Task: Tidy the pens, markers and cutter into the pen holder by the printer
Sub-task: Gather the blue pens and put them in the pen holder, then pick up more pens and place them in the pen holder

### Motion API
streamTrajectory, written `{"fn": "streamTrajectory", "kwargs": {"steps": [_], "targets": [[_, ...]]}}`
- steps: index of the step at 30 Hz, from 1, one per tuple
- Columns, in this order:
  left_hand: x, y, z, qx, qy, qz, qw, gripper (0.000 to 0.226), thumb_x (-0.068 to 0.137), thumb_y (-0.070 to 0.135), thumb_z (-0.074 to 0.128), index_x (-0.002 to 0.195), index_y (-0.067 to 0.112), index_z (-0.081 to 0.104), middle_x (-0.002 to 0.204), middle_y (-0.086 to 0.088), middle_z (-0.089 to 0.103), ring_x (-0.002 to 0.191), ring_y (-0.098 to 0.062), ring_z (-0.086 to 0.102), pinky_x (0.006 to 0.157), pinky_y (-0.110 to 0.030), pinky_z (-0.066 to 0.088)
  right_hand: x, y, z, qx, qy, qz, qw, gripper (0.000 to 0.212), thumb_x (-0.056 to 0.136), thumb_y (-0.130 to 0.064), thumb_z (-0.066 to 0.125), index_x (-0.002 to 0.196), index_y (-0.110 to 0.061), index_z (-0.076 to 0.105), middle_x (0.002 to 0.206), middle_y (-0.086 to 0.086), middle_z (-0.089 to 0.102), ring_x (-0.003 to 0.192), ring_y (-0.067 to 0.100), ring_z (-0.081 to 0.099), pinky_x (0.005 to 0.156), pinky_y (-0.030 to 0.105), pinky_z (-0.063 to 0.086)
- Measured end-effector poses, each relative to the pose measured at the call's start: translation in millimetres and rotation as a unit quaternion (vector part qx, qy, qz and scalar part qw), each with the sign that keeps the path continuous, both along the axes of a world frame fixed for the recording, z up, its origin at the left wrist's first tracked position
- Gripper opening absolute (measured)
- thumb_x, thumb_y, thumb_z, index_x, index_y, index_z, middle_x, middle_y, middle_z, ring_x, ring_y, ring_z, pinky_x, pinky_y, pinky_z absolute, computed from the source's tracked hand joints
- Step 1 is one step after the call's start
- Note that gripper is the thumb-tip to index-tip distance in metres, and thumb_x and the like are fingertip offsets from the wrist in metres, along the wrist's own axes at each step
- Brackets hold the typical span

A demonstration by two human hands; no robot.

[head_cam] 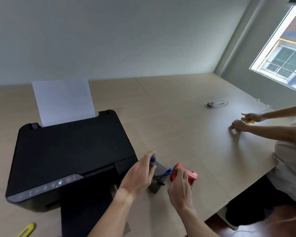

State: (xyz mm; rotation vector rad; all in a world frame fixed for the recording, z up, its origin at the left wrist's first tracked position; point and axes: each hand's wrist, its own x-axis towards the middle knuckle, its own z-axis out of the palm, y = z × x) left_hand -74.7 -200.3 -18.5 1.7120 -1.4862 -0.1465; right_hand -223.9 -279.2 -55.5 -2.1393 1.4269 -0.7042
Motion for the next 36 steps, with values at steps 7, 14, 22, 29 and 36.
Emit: {"fn": "streamTrajectory", "kwargs": {"steps": [7, 14, 22, 29, 36], "targets": [[-1.0, -7.4, -7.4, 0.025, -0.007, 0.008, 1.0, 0.024, 0.101, 0.022, 0.05, 0.119, 0.021, 0.035, 0.094, -0.004, 0.066, 0.078, -0.018, 0.068, 0.069, -0.031, 0.056, -10.3, 3.5, -13.0, 0.101, 0.08, 0.002, 0.992, 0.015, 0.078, -0.001, 0.047, 0.077, -0.015, 0.054, 0.084, 0.003, 0.06, 0.071, 0.023, 0.057, 0.065, 0.043, 0.053], [-0.2, 11.4, -15.8, 0.154, 0.065, 0.002, 0.986, 0.018, 0.104, 0.03, 0.041, 0.121, 0.024, 0.043, 0.106, -0.008, 0.071, 0.095, -0.026, 0.068, 0.079, -0.047, 0.055, -33.2, 39.1, -37.8, 0.204, 0.136, 0.059, 0.968, 0.016, 0.073, -0.008, 0.048, 0.079, -0.016, 0.059, 0.088, 0.005, 0.062, 0.079, 0.023, 0.058, 0.067, 0.033, 0.05], [8.7, 77.3, -28.0, 0.169, 0.024, 0.055, 0.984, 0.011, 0.101, 0.022, 0.049, 0.095, 0.018, 0.058, 0.073, 0.007, 0.06, 0.061, -0.013, 0.057, 0.058, -0.036, 0.053, -42.4, 93.7, -70.9, 0.293, 0.206, 0.154, 0.921, 0.013, 0.064, -0.024, 0.045, 0.064, -0.023, 0.058, 0.085, 0.006, 0.067, 0.08, 0.023, 0.059, 0.069, 0.03, 0.048], [10.5, 169.1, -55.6, 0.253, 0.008, 0.141, 0.957, 0.009, 0.093, 0.021, 0.053, 0.086, 0.022, 0.059, 0.068, 0.012, 0.06, 0.06, -0.01, 0.056, 0.054, -0.027, 0.046, -30.2, 118.0, -78.6, 0.29, 0.253, 0.214, 0.898, 0.026, 0.06, -0.041, 0.075, 0.057, -0.026, 0.055, 0.081, -0.001, 0.067, 0.075, 0.018, 0.062, 0.063, 0.03, 0.05], [-1.7, 251.0, -74.2, 0.378, -0.001, 0.136, 0.916, 0.029, 0.087, 0.044, 0.055, 0.075, 0.023, 0.071, 0.061, 0.014, 0.061, 0.056, -0.005, 0.056, 0.056, -0.023, 0.051, -18.2, 133.0, -72.1, 0.265, 0.253, 0.256, 0.895, 0.008, 0.064, -0.022, 0.061, 0.062, -0.025, 0.053, 0.084, 0.003, 0.064, 0.077, 0.023, 0.062, 0.067, 0.034, 0.052]]}}
